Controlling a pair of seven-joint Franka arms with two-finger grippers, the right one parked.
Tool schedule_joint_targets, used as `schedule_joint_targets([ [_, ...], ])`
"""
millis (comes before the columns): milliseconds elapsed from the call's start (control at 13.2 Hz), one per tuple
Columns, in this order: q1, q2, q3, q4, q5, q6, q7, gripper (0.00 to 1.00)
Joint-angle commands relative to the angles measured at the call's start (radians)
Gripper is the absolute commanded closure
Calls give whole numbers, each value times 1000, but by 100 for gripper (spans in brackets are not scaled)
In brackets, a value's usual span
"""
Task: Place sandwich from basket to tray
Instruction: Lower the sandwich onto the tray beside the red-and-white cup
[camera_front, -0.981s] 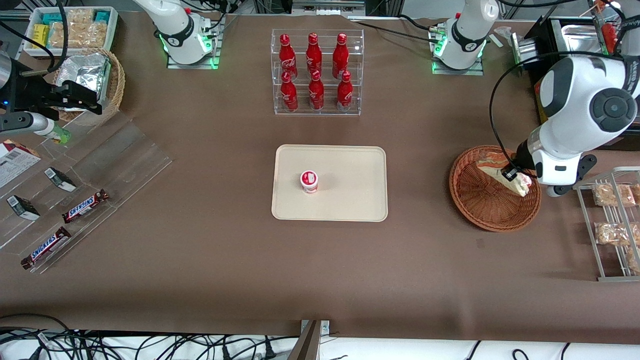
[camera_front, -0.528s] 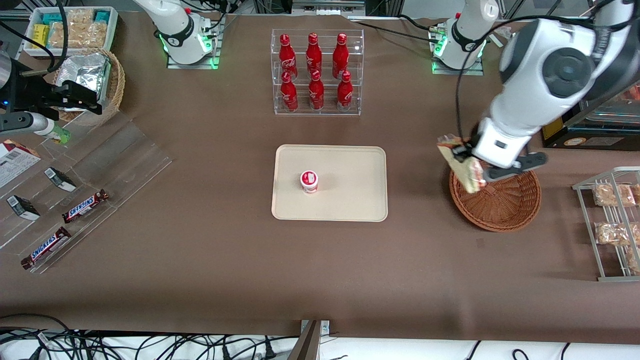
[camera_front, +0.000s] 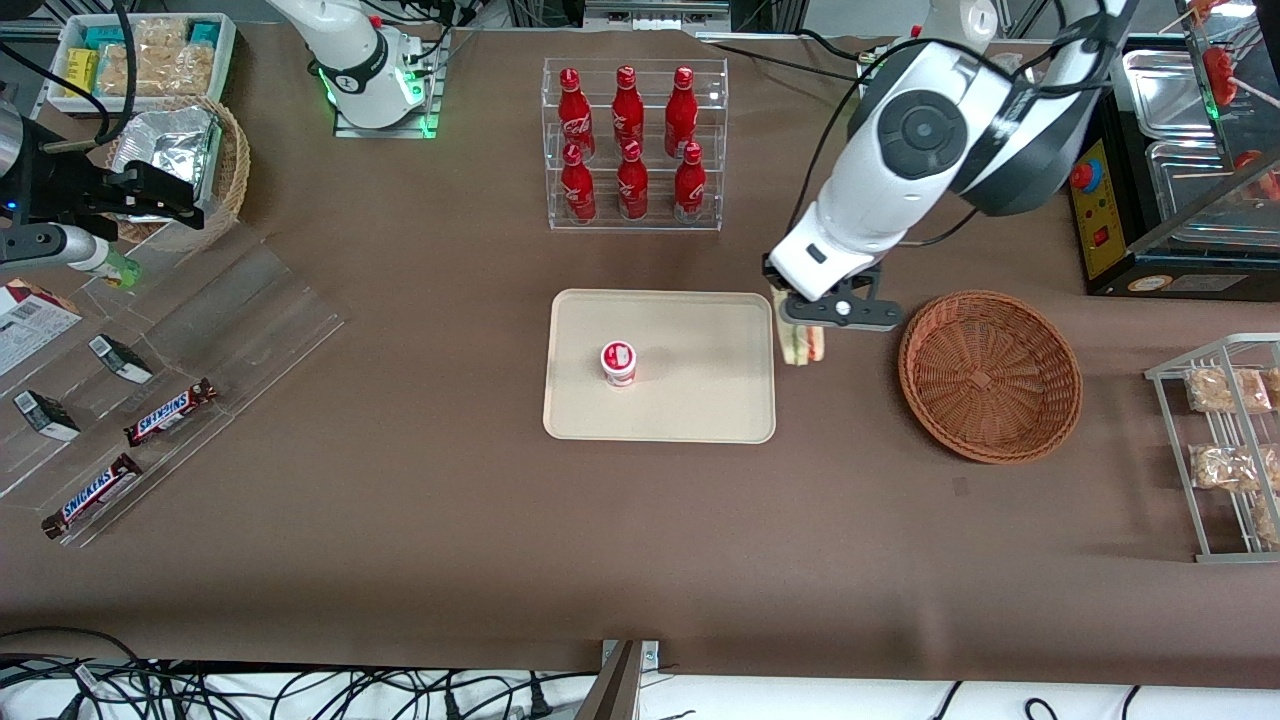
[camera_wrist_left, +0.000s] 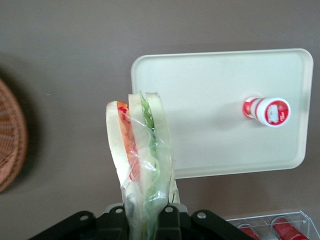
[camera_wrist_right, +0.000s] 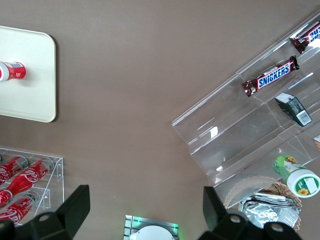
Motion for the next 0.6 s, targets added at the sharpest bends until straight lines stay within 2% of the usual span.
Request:
schedule_joint_targets([
  [0,-64,99,-7,15,47,96,25,100],
  [226,-107,193,-3,9,126,167,-26,100],
  [528,-136,316,-3,9,285,238,-138,100],
])
